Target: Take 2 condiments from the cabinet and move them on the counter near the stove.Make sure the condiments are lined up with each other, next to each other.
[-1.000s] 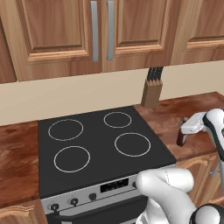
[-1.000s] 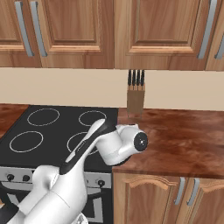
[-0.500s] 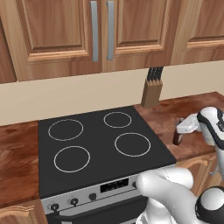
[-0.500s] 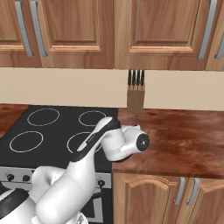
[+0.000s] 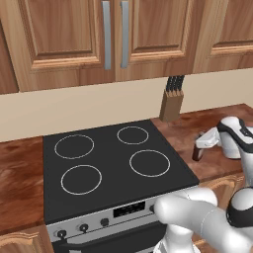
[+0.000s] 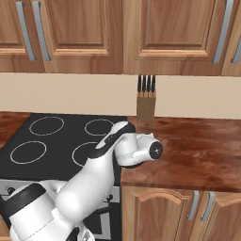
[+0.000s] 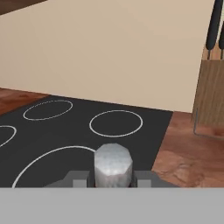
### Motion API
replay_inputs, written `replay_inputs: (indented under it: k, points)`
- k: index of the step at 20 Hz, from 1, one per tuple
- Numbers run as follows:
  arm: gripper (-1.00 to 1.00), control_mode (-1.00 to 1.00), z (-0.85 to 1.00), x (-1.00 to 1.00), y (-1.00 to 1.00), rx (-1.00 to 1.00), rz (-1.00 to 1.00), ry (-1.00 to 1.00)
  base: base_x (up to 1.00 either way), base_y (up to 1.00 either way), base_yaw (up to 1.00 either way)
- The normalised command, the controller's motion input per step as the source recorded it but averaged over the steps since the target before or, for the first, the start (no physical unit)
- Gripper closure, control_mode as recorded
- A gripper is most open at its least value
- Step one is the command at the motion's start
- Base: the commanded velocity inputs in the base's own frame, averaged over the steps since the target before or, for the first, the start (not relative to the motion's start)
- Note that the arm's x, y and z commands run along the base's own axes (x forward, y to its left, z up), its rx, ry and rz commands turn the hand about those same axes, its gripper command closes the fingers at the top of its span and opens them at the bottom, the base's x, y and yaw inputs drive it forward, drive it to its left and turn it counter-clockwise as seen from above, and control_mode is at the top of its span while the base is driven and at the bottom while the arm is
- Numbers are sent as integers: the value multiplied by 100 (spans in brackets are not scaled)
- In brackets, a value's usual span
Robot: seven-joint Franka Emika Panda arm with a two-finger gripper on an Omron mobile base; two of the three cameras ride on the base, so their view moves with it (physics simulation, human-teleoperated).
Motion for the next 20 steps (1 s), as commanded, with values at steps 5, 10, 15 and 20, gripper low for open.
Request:
replay_inputs:
  k: [5, 10, 15, 20]
  points:
    - [100, -100, -25, 10, -10, 0, 0, 0, 0, 0, 0]
    - [100, -100, -35, 0, 0, 0, 0, 0, 0, 0, 0]
    - [100, -100, -34, 0, 0, 0, 0, 0, 0, 0, 0]
    - [100, -100, -34, 12, 0, 0, 0, 0, 0, 0, 0]
